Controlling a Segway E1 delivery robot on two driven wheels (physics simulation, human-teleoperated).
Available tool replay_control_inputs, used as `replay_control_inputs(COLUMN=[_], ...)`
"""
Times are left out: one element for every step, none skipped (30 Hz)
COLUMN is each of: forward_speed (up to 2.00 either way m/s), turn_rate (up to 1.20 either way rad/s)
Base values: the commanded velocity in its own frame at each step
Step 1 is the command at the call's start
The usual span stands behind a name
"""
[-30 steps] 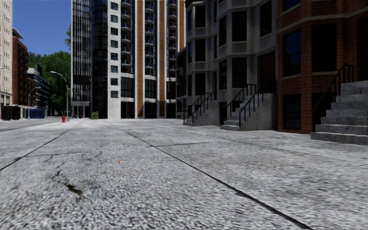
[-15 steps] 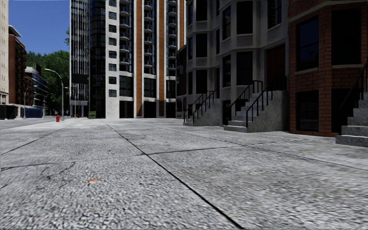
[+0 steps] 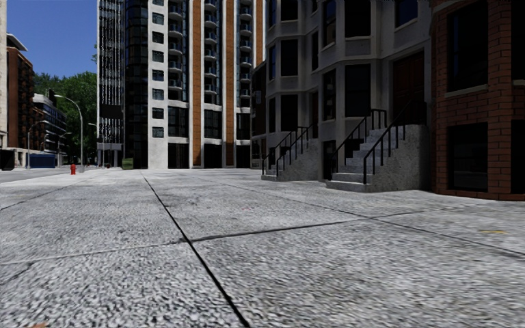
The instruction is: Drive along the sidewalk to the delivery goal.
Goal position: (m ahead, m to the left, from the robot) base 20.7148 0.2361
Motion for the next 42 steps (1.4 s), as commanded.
replay_control_inputs(forward_speed=[2.0,2.0,2.0,2.0,2.0,2.0,2.0,2.0,2.0,2.0,2.0,2.0,2.0,2.0,2.0,2.0,2.0,2.0,2.0,1.99,1.99,1.99,1.99,1.99,2.0,2.0,2.0,2.0,2.0,2.0,2.0,2.0,2.0,2.0,2.0,2.0,2.0,2.0,2.0,2.0,2.0,2.0], turn_rate=[0.0,0.0,0.0,0.0,0.0,0.0,0.0,0.0,0.0,0.0,0.0,0.0,0.0,0.0,0.0,0.0,0.0,0.0,0.0,0.0,0.0,0.0,0.0,0.0,0.0,0.0,0.0,0.0,0.0,0.0,0.0,0.0,0.0,0.09,0.14,0.14,0.18,0.24,0.24,0.34,0.39,0.42])
